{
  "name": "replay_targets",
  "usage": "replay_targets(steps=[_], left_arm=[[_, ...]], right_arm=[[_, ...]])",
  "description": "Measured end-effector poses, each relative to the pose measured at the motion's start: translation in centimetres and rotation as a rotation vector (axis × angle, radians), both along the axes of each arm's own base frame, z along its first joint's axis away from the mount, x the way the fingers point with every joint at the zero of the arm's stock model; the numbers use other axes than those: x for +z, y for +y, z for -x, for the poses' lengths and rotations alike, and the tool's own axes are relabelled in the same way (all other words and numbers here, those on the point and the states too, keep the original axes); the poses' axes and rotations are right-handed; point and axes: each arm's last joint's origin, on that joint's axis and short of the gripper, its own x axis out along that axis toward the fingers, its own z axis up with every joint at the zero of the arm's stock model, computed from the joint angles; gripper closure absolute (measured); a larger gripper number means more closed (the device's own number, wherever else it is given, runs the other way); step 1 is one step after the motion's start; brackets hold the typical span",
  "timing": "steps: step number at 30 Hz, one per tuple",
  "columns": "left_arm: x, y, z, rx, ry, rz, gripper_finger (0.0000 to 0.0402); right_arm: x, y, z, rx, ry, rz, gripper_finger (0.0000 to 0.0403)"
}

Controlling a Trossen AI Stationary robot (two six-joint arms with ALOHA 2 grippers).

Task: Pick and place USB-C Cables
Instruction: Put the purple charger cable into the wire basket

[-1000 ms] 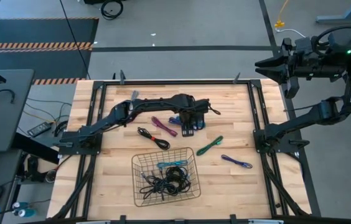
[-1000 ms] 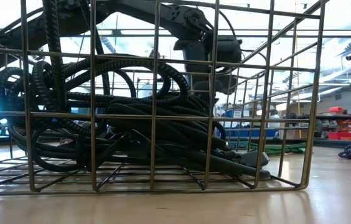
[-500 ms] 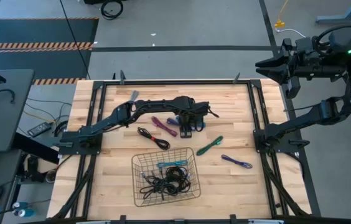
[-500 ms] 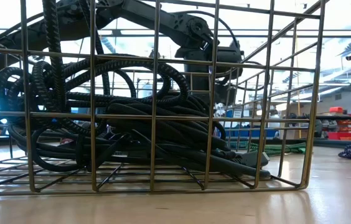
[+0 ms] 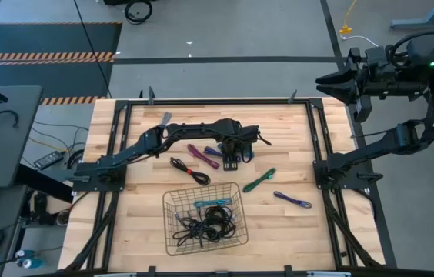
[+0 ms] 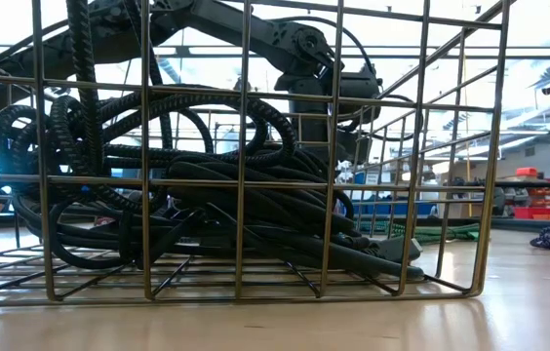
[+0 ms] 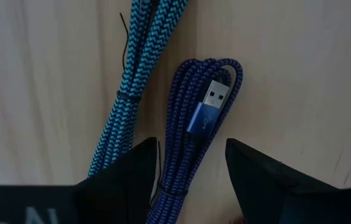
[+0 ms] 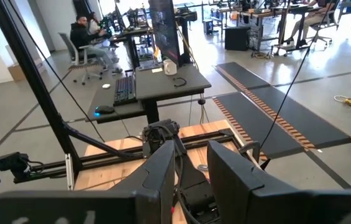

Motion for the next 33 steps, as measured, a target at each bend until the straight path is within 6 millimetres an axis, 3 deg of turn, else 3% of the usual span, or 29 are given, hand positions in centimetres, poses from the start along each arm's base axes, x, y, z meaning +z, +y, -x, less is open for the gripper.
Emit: replay_targets(steps=[8,13,19,23,28,33], left_arm=[[0.0,0.0,0.0,0.0,-0.002,0.008,0.0202],[-1.5,-0.3,-0.2,-0.006,0.024,0.042,0.0203],[-1.8,-0.6,-0.3,-0.014,0.031,0.038,0.0208],[-1.8,-0.4,-0.2,-0.009,0.04,0.03,0.0253],[-1.5,-0.3,0.1,0.014,0.052,0.04,0.0371],[-0.2,-0.1,0.7,0.059,0.066,0.054,0.0383]], right_arm=[[0.0,0.0,0.0,0.001,-0.005,0.001,0.0302],[0.3,0.1,0.0,0.026,-0.03,0.001,0.0302],[0.4,0.1,0.0,0.031,-0.038,0.002,0.0302],[0.4,0.1,0.0,0.031,-0.038,0.003,0.0302],[0.4,0.1,0.0,0.031,-0.038,0.002,0.0302],[0.4,0.1,0.0,0.031,-0.039,0.003,0.0302]])
